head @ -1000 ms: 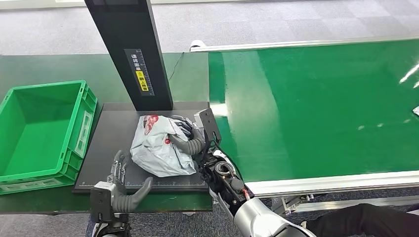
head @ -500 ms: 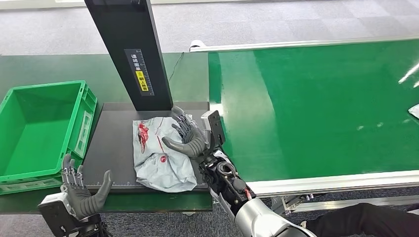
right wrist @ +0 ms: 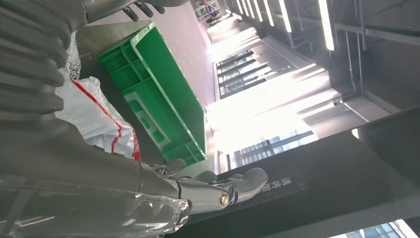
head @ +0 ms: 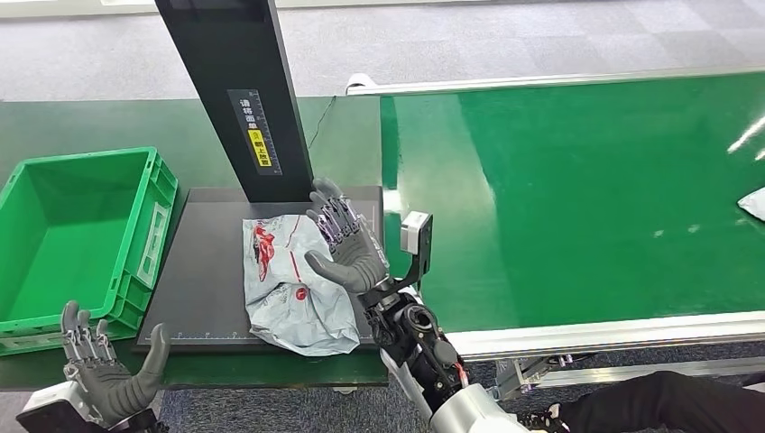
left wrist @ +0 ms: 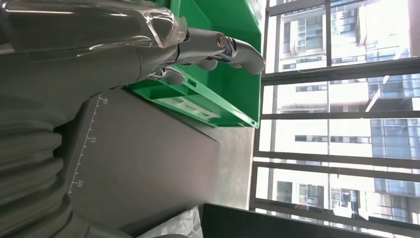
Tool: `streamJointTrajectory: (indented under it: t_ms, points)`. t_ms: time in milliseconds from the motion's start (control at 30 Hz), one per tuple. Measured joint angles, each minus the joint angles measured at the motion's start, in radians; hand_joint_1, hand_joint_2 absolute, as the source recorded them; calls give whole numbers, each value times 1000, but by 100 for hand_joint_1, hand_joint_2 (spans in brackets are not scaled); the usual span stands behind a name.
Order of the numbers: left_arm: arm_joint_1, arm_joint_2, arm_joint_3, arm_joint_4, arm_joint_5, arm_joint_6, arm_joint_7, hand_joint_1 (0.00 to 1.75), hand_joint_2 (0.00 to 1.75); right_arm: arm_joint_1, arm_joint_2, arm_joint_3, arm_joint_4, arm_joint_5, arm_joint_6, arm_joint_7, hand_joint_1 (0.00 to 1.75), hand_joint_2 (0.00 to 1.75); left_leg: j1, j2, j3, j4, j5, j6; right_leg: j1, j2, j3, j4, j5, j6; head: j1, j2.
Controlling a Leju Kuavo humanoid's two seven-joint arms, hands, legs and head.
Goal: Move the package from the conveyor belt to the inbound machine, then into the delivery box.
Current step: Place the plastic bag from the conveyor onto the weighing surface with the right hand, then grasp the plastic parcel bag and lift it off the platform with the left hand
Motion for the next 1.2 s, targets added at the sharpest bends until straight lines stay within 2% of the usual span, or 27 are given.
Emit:
streamJointTrajectory:
  t_ms: [433, 567, 667, 800, 900, 1033, 1200]
  points:
    - [6, -6, 14, -16, 0, 2, -5, 0, 175, 22, 0, -3, -40, -9, 16, -13, 0, 175, 0, 0, 0, 0, 0, 0, 0, 0, 0, 0, 0, 0, 0, 0]
    - [24, -9, 17, -45, -35, -8, -2, 0, 175, 112, -4, -15, -139, -39, 27, -21, 0, 175, 0, -1, 0, 0, 0, 0, 0, -1, 0, 0, 0, 0, 0, 0]
    - [24, -6, -3, -50, -128, -49, 40, 0, 175, 194, -11, -39, -243, -54, 17, -14, 0, 175, 0, -2, 0, 0, -1, 0, 0, -1, 0, 0, -1, 0, 0, 0]
    - [-18, 5, -110, -4, -333, -183, 151, 0, 175, 266, -15, -78, -328, -87, 4, -1, 0, 175, -2, -3, 1, 0, -1, 0, -1, -2, 0, -1, -1, 0, 0, 0]
    - [-112, 17, -279, 125, -504, -255, 210, 0, 175, 306, -14, -131, -348, -146, 12, 6, 0, 175, -2, -6, 1, 0, 0, 1, -1, -6, 2, -1, 0, 0, 0, 0]
    - [-261, 22, -448, 329, -519, -222, 212, 0, 175, 354, -11, -177, -370, -146, 30, 0, 0, 175, -2, -3, 2, 0, 0, 1, -2, -4, 2, -1, 1, 0, 0, 0]
    - [-419, 28, -547, 530, -505, -208, 209, 0, 175, 405, -7, -213, -429, -147, 25, 0, 0, 175, -2, -3, 1, 0, 1, 0, -1, -3, 2, 0, 1, -1, 0, 0]
